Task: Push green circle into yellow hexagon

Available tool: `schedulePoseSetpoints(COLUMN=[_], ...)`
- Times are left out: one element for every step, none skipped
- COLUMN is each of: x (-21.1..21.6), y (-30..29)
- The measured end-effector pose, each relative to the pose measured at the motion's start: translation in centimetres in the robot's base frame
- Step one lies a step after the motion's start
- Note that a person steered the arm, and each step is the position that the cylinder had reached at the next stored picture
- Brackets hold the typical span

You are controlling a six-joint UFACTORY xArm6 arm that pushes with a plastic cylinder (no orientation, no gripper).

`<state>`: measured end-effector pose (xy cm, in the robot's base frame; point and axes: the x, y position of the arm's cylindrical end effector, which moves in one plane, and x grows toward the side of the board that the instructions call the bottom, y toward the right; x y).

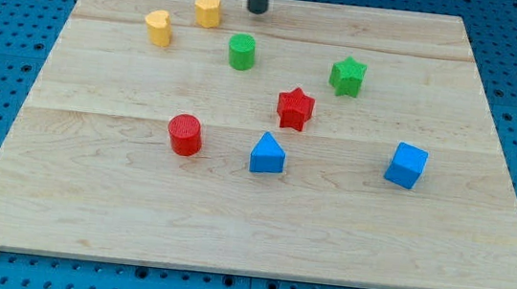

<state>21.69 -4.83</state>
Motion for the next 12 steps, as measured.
schedulePoseSetpoints(x=[0.4, 2.5, 4.5, 5.2, 4.7, 5.6, 7.3, 11.9, 10.6, 9.0, 9.5, 8.0], y=[-5.5, -8.7, -10.1, -5.6, -3.8, 1.1, 6.5, 4.7, -2.9, -3.2, -1.0, -4.3])
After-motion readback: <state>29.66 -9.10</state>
